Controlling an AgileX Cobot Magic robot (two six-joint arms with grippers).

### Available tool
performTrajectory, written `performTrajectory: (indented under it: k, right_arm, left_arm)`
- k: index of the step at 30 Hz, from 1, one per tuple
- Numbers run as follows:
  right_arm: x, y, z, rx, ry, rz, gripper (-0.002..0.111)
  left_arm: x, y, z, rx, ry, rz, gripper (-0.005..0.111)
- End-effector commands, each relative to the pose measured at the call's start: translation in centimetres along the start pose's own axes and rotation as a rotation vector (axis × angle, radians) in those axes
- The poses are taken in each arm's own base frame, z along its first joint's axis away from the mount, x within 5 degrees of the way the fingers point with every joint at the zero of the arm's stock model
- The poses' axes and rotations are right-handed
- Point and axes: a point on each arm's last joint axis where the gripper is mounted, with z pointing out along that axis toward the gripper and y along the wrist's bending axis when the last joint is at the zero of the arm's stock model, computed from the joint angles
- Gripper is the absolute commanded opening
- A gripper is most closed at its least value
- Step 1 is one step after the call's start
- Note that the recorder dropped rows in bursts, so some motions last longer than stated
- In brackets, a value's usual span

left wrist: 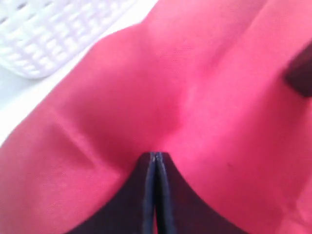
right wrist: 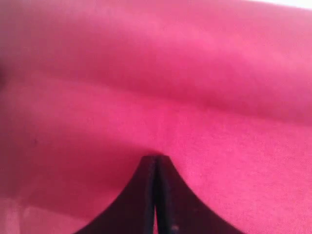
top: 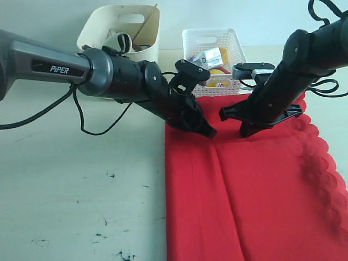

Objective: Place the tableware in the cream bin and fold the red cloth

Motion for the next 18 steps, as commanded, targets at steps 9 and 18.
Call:
performTrajectory:
  k: [9, 18]
  right_arm:
    - [3.1, -1.6, 2.0, 0.106, 0.159, -0.05, 0.0]
    - [3.2, -1.5, 1.0, 0.119, 0.157, -0.055, 0.0]
  left_arm:
    - [0.1, 2.0, -0.1, -0.045, -0.026, -0.061, 0.0]
    - [-1.7, 1.1, -4.0, 0.0, -0.027, -0.026, 0.0]
